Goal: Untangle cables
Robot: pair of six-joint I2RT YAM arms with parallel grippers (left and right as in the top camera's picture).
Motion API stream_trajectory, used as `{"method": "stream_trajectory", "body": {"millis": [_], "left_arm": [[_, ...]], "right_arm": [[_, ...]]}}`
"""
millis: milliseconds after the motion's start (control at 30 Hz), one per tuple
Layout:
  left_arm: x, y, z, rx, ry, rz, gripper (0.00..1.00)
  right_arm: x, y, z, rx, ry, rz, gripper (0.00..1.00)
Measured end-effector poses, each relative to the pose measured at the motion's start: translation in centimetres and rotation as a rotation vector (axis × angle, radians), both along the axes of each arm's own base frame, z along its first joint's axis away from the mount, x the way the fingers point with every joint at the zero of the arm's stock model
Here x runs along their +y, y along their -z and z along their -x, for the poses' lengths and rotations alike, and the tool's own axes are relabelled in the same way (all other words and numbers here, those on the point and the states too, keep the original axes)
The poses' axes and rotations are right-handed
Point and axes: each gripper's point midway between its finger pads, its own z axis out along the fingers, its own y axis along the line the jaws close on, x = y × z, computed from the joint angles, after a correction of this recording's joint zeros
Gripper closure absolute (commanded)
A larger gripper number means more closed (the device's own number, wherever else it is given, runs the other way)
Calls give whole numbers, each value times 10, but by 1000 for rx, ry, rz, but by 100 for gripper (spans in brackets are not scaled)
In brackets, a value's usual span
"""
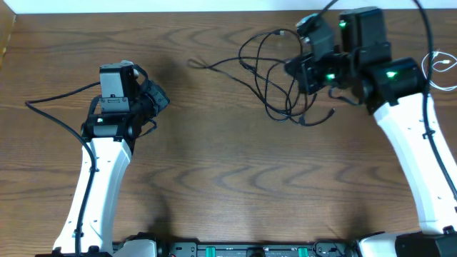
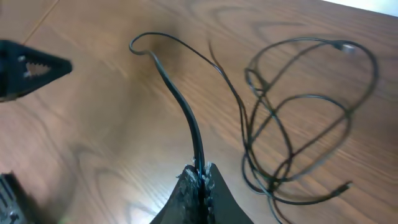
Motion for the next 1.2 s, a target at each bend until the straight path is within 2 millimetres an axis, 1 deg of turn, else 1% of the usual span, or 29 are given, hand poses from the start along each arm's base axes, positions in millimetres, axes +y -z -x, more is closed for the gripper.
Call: {"method": "stream_trajectory", "body": {"millis": [100,233,333,433,500,567,667,733,767,800,833,867,900,933,967,1033,1067,1133,1167,1200], "left_arm": [[4,4,3,20,-17,-20,87],[12,10,10,60,-46,-54,87],[19,15,15,88,-70,-85,87],[23,16,17,97,-84,-103,87],[24,17,17,98,-89,-109,86],[25,17,17,98,-91,-112,87],[25,17,17,98,-94,-115,87],[25,17,18,101,-93,-115,86],[25,17,18,102,-93,-115,86],[25,17,18,102,-93,-115,86],[25,17,18,102,-93,-115,86],[25,17,18,102,-93,-115,86],[25,17,18,102,-94,-115,86],[25,17,18,102,-94,-115,86],[25,17,18,102,-94,-115,86],[25,17,18,102,-94,-115,86],[25,17,18,102,-94,-115,86],[25,17,18,102,-94,-115,86],[25,17,18,102,-94,-115,86],[25,17,18,102,-94,-115,86]], "right_arm": [[-8,1,-1,15,18,-9,99],[-10,5,4,48,16,-11,99],[-12,3,5,51,21,-15,99],[-26,-5,3,31,58,-25,99],[-43,-17,1,3,106,-36,99],[-53,-22,0,-11,130,-42,99],[-78,-35,-1,-46,196,-45,99],[-101,-44,-3,-74,257,-44,99],[-108,-47,-4,-81,273,-43,99],[-122,-52,-6,-98,313,-37,99],[-140,-59,-8,-118,365,-28,99],[-149,-62,-10,-130,390,-22,99],[-168,-68,-11,-149,443,-10,99],[-177,-71,-12,-159,471,-4,99],[-196,-76,-13,-178,527,12,99],[-219,-79,-13,-191,597,31,99],[-237,-79,-12,-196,657,52,99],[-261,-79,-9,-198,736,87,99],[-267,-78,-8,-197,759,100,99],[-287,-78,-5,-201,831,140,99]]}}
